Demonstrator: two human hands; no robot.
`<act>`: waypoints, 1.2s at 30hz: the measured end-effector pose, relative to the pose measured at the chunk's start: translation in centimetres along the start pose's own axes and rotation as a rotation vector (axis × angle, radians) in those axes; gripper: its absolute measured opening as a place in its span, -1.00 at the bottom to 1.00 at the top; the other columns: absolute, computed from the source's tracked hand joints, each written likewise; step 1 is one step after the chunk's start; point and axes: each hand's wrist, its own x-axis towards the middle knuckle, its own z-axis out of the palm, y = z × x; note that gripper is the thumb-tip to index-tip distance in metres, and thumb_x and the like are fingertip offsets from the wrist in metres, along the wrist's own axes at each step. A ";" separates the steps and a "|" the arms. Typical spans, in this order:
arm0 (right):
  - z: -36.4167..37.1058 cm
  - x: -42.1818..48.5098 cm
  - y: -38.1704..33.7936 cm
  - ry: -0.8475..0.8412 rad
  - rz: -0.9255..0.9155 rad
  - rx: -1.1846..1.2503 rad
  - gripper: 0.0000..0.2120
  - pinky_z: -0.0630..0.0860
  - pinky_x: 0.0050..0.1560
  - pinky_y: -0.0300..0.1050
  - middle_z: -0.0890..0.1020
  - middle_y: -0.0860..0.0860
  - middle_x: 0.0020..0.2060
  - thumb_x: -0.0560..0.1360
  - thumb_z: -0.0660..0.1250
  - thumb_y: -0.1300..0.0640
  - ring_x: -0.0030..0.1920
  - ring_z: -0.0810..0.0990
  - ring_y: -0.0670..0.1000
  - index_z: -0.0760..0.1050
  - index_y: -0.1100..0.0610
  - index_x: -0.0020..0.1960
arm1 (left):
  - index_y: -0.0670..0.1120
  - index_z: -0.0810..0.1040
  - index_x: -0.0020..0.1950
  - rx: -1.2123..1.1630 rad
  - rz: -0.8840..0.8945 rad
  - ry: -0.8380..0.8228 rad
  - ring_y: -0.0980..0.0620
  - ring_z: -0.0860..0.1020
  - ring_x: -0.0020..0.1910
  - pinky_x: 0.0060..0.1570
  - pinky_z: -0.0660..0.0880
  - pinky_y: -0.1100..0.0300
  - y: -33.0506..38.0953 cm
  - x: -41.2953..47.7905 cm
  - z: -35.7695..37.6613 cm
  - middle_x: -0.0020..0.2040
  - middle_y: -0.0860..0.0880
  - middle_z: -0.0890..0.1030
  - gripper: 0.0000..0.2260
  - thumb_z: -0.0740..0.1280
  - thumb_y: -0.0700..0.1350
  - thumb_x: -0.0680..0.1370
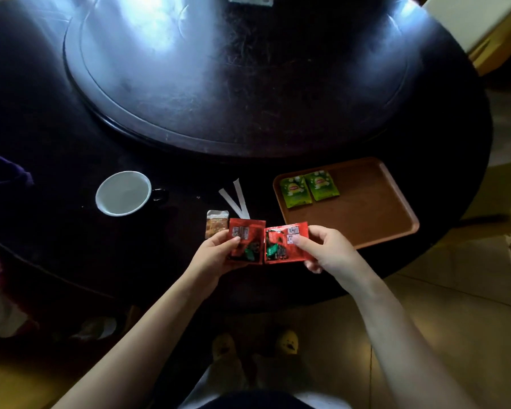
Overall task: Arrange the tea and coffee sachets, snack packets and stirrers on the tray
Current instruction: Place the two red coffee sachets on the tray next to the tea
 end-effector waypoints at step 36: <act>-18.1 7.7 3.0 0.313 -0.121 -0.497 -0.66 0.39 -0.09 -0.26 0.52 -0.01 -0.09 0.35 0.44 -0.03 -0.04 0.53 0.00 0.52 -0.03 0.10 | -0.10 0.55 0.06 -0.124 0.048 -0.071 -0.05 0.66 -0.15 -0.22 0.62 0.13 -2.5 9.2 25.0 -0.14 -0.08 0.69 -0.77 0.35 -0.30 0.43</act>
